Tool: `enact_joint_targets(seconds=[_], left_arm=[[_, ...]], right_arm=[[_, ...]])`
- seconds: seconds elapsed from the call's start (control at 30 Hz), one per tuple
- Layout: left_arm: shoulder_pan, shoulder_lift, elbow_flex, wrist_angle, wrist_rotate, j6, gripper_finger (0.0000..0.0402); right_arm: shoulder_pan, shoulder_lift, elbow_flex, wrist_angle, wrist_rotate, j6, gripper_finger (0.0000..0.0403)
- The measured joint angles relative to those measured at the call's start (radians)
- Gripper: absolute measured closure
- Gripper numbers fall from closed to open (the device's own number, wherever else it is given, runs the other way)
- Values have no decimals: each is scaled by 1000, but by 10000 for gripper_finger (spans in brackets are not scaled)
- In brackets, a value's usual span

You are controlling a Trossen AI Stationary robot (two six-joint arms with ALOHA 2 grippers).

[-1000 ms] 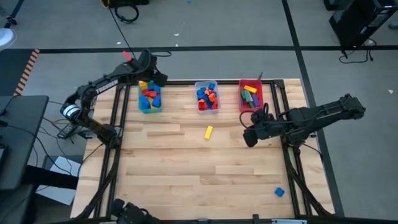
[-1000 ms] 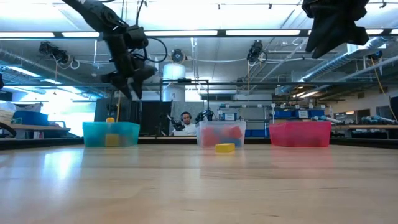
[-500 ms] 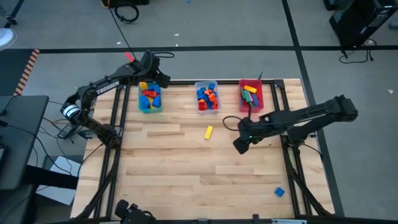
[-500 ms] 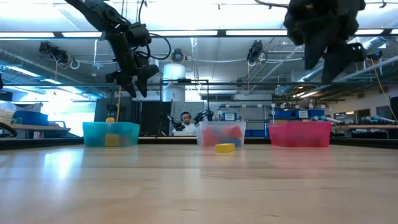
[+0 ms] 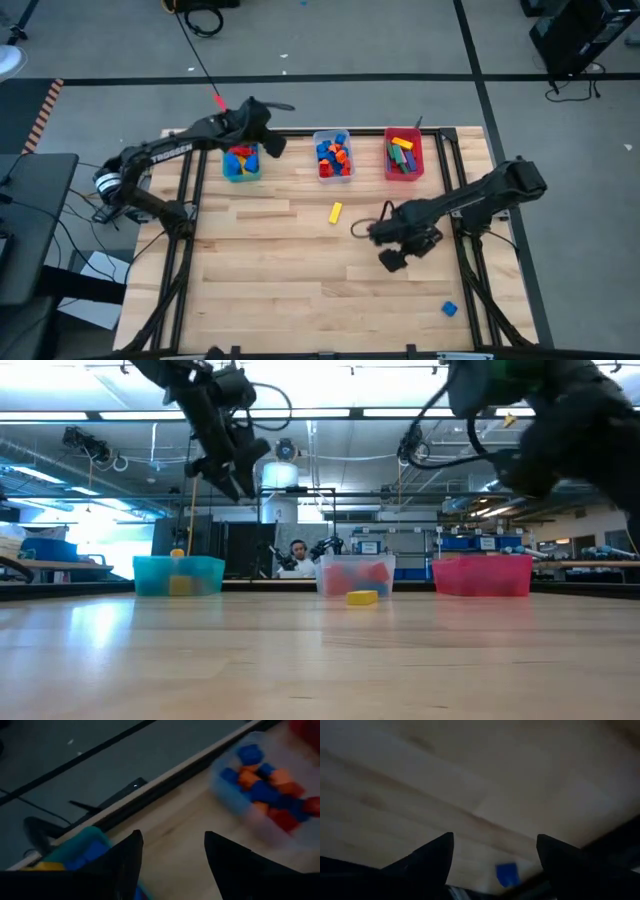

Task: Sort blocks by size
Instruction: Put the blue 4 stud game piece into the transparent bin

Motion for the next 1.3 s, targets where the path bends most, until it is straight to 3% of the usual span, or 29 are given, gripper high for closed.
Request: enact_joint_targets(seconds=[0.27,0.53,1.03,1.3], left_arm=[[-230,-19,0,1,-69,-174,180],[-425,-20,0,-10,-150,-370,180],[-700,-20,0,-15,-251,-649,180],[-818,-20,0,-14,-310,-763,180]], right_arm=[[196,80,0,-40,-86,-56,103],[351,167,0,80,-173,-57,103],[467,388,1,131,-307,-153,103],[523,431,2,159,-392,-173,107]])
